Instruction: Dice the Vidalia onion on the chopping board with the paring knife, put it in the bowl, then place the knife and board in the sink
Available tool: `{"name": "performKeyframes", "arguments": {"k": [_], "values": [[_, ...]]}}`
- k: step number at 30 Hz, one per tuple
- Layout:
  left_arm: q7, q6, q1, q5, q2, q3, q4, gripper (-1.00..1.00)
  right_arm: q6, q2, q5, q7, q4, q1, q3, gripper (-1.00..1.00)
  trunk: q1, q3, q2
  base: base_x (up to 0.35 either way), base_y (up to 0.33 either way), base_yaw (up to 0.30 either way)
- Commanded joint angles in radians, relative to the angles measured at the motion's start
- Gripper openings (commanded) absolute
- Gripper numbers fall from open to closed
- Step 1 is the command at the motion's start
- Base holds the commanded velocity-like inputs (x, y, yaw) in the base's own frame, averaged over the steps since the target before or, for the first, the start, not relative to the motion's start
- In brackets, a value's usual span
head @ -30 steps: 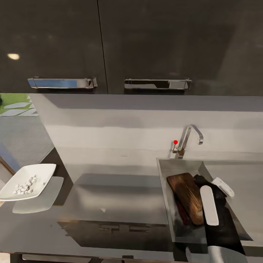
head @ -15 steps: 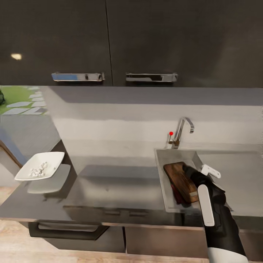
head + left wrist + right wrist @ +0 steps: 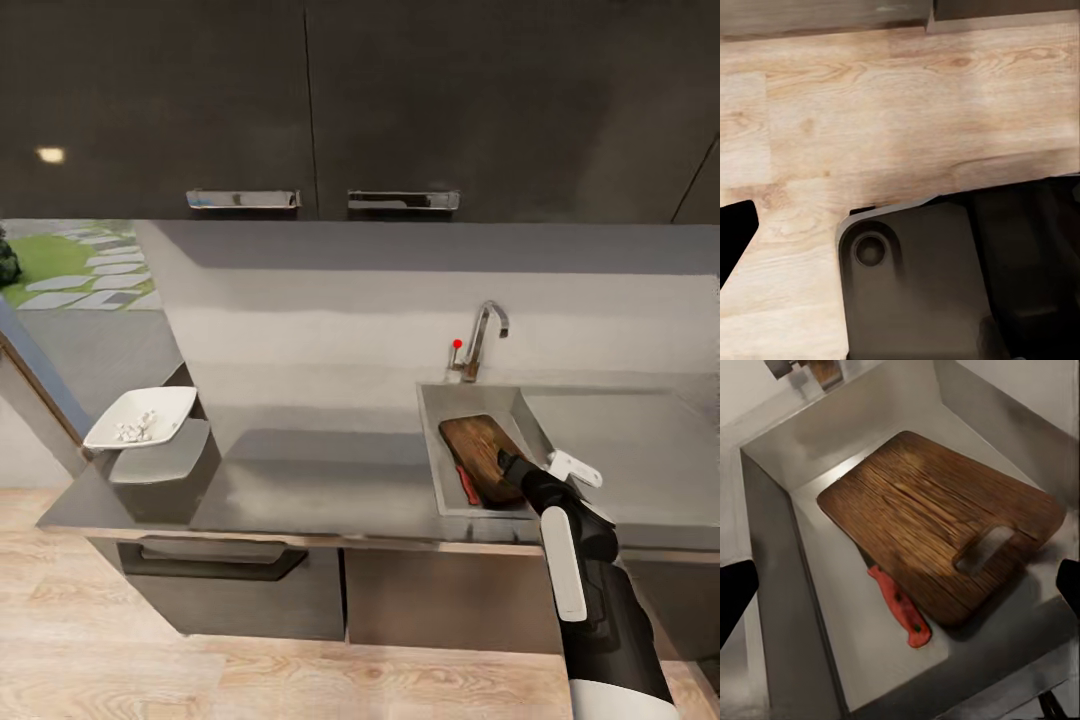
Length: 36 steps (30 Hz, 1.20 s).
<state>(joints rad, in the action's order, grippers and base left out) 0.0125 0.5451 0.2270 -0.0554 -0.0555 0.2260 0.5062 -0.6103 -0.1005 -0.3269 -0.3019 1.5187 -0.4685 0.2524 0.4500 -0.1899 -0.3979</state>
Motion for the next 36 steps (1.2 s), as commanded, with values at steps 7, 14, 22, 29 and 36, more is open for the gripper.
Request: {"name": "performKeyframes", "arguments": {"k": [7, 14, 22, 29, 36], "values": [[0.001, 0.001, 0.000, -0.006, -0.001, 0.006, 0.002, 1.00, -0.002, -0.002, -0.010, -0.008, 0.001, 0.004, -0.001, 1.00, 0.000, -0.002, -0.002, -0.337, 0.000, 0.000], [0.001, 0.001, 0.000, -0.006, -0.001, 0.006, 0.002, 1.00, -0.002, -0.003, -0.009, -0.008, 0.001, 0.005, -0.001, 1.00, 0.000, -0.002, -0.002, -0.337, 0.042, 0.000], [0.001, 0.001, 0.000, -0.006, -0.001, 0.006, 0.001, 1.00, 0.002, -0.007, 0.025, -0.007, -0.001, 0.010, -0.009, 1.00, 0.000, -0.002, -0.002, -0.227, 0.060, 0.000], [0.001, 0.002, 0.000, -0.006, -0.001, 0.005, 0.003, 1.00, 0.093, -0.017, 0.099, 0.047, -0.071, 0.087, -0.044, 1.00, 0.000, -0.002, -0.002, -0.009, 0.002, 0.000], [0.003, -0.002, -0.001, -0.007, -0.001, 0.003, 0.002, 1.00, 0.353, -0.024, 0.246, 0.185, -0.268, 0.158, -0.069, 1.00, 0.000, -0.002, -0.002, 0.000, 0.000, 0.000]]}}
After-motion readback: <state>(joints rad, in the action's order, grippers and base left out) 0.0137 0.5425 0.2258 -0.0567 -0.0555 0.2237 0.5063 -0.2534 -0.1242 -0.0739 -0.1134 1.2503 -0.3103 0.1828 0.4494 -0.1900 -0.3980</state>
